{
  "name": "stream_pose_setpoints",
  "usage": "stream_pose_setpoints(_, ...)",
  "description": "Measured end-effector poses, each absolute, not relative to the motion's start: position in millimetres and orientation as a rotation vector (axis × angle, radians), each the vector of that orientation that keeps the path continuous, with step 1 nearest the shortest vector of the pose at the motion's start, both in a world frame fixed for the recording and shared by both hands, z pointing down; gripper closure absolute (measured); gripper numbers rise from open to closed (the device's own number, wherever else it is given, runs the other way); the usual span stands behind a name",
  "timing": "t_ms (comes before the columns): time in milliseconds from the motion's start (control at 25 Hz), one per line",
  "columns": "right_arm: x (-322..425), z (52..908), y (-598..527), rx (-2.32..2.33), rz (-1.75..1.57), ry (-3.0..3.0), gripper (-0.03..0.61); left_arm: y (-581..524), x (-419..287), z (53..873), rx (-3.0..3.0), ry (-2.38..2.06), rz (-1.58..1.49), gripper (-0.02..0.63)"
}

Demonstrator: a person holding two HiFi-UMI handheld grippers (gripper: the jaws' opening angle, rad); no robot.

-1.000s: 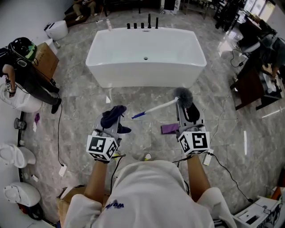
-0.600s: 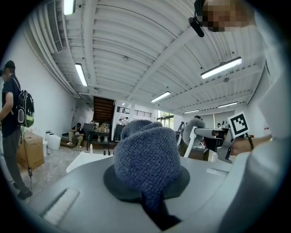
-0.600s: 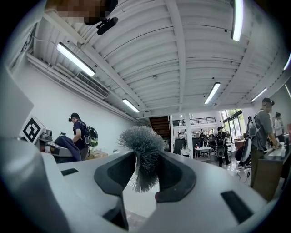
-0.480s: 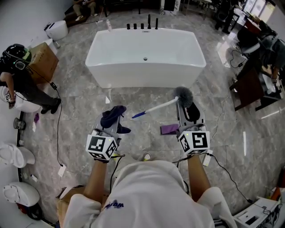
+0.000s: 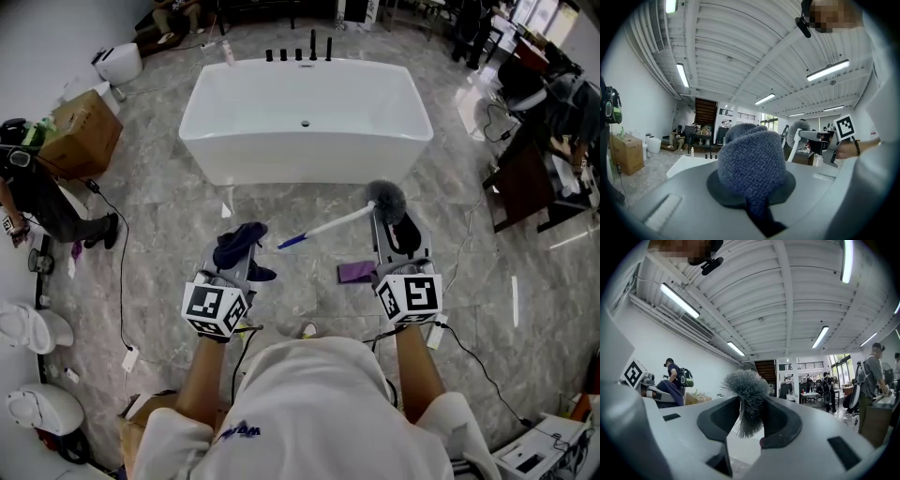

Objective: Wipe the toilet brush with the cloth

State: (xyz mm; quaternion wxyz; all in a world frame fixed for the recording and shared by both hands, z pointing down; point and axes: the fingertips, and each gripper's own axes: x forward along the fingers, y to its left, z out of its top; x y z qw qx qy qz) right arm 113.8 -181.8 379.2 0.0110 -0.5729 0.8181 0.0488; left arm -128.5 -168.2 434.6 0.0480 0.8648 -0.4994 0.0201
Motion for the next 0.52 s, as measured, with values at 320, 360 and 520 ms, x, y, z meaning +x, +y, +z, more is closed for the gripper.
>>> stream_pose_setpoints(320,109,379,-185,-1.767,0.138,2.572,0.437,-161,-109,428,2.726,-1.353,0.028,0.588)
stream_pose_setpoints(360,107,379,-185,-1.754,0.135,2.581,0.437,-159,-101,429,2.749,-1.299,0.039,0.585)
stream_pose_setpoints(520,94,381,-182,-1.687,0.125,2.629,0.437,-145,-65,434,2.836,-1.052,0.113,0.570)
